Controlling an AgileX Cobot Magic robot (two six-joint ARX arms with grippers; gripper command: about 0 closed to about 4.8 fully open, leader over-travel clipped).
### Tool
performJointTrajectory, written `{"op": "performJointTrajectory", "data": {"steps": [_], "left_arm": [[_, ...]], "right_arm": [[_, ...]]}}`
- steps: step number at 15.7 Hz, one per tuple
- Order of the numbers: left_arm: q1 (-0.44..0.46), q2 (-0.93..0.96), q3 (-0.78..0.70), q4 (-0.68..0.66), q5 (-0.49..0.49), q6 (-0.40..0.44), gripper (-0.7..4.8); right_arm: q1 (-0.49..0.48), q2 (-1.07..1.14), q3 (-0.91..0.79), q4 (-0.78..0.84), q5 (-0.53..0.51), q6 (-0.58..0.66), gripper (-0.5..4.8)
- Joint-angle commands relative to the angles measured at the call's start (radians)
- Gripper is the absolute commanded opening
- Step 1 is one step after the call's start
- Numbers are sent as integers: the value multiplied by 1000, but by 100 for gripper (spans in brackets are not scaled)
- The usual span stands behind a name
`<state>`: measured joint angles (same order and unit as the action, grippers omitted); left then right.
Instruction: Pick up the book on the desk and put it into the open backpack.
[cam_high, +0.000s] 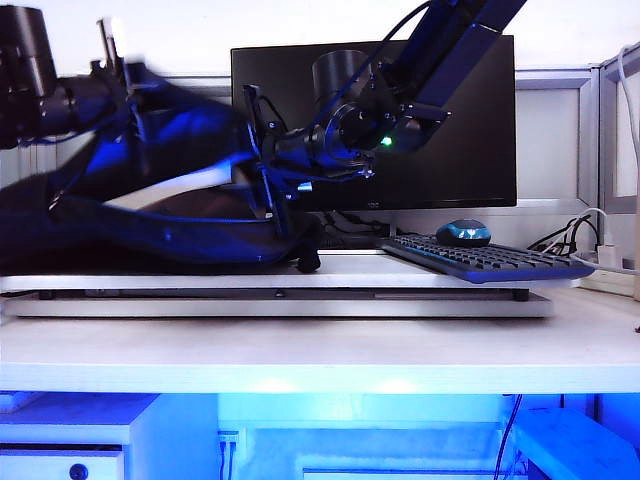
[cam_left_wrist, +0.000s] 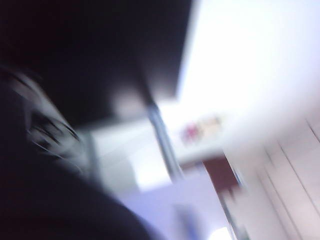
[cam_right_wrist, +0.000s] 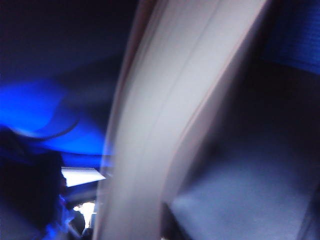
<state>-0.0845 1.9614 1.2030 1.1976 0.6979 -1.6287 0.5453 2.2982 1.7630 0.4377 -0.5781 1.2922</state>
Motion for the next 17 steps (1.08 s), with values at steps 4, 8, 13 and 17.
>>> {"op": "performJointTrajectory", "data": {"steps": [4, 8, 13, 17], "left_arm": [[66, -23, 16, 21, 5, 94, 461], [159, -23, 16, 17, 6, 13, 461], [111, -23, 19, 243, 40, -333, 462], [-4, -59, 40, 256, 95, -410, 467]], "right_arm": [[-51, -39, 12, 30, -121, -16, 479], [-82, -198, 11, -330, -75, -331, 479], [-120, -292, 12, -430, -67, -418, 479], [-130, -317, 12, -438, -69, -422, 479]]}}
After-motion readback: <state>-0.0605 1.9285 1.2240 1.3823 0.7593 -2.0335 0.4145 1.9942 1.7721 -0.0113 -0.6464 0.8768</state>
